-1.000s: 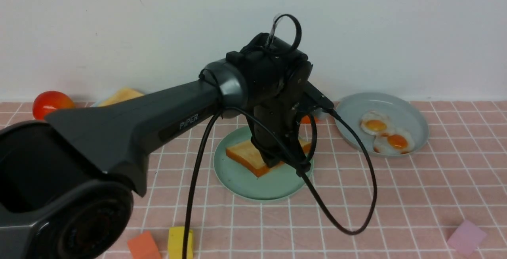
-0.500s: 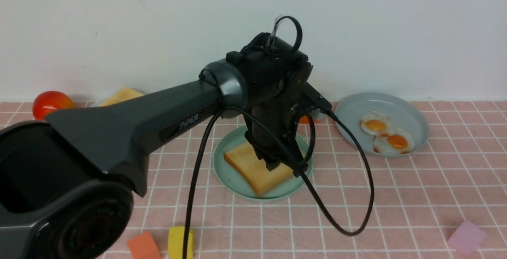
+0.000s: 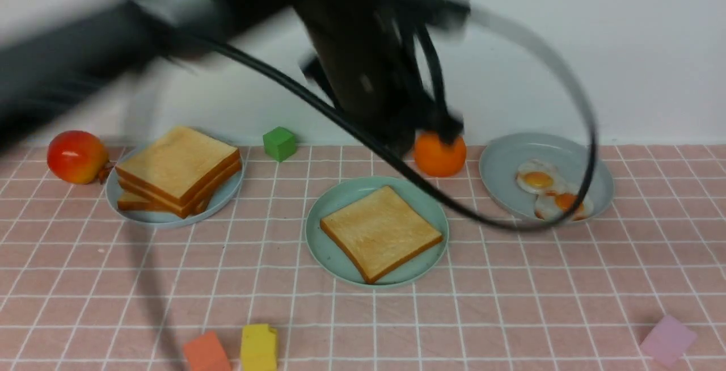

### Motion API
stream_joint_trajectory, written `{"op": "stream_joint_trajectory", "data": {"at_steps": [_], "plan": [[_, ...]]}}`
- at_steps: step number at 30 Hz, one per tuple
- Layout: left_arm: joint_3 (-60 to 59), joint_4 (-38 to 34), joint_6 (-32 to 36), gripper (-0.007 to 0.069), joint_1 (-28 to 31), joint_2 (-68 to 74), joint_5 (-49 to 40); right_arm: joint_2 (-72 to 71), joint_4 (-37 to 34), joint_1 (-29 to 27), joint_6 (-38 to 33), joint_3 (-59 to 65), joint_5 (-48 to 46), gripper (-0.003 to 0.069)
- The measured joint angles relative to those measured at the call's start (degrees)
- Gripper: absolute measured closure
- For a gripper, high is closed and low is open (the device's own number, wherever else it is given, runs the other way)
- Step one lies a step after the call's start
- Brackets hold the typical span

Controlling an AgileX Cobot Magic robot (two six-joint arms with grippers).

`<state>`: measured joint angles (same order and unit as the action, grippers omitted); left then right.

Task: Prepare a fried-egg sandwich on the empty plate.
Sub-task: Use the right arm to grab a fried egg

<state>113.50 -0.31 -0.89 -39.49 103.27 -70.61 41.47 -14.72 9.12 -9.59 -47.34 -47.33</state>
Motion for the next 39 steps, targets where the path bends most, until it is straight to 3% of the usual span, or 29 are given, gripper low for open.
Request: {"op": "stream_joint_trajectory", "data": {"at_steps": [2,6,10,19,22,25,29,32,39], "plan": [[-0.4,-2.7,0.0,0.0638,0.0,-7.0,-0.2,7.3,-1.4,0.0,-2.2,-1.3,3.4,0.0584],[-5.5,-6.8,0.1,0.0638,0.0,-16.8,-0.3,17.8,-2.1,0.0,-5.0,-4.8,4.3,0.0579],[-21.7,-10.6,0.4,0.0638,0.0,-31.9,2.4,31.3,-0.8,0.0,-8.7,-12.1,2.3,0.0571],[-61.7,-8.0,0.5,0.0638,0.0,-64.5,24.8,53.3,7.8,0.0,-19.4,-26.4,1.9,0.0497],[-65.4,-7.6,0.5,0.0638,0.0,-70.8,29.4,57.5,9.6,0.0,-23.3,-29.9,1.9,0.0448],[-67.1,-6.2,0.0,0.0638,0.0,-76.5,31.8,64.6,13.6,0.0,-32.0,-35.7,1.9,0.0347],[-67.2,-5.4,-0.8,0.0638,0.0,-77.0,32.3,68.9,15.6,0.0,-38.9,-38.9,2.2,0.0293],[-67.2,-5.4,-1.1,0.0638,0.0,-75.8,32.3,72.2,15.7,0.0,-43.1,-40.9,3.3,0.0274],[-67.3,-5.4,-1.0,0.0638,0.0,-71.2,32.6,77.4,18.6,0.0,-45.9,-42.6,7.5,0.0271]]}}
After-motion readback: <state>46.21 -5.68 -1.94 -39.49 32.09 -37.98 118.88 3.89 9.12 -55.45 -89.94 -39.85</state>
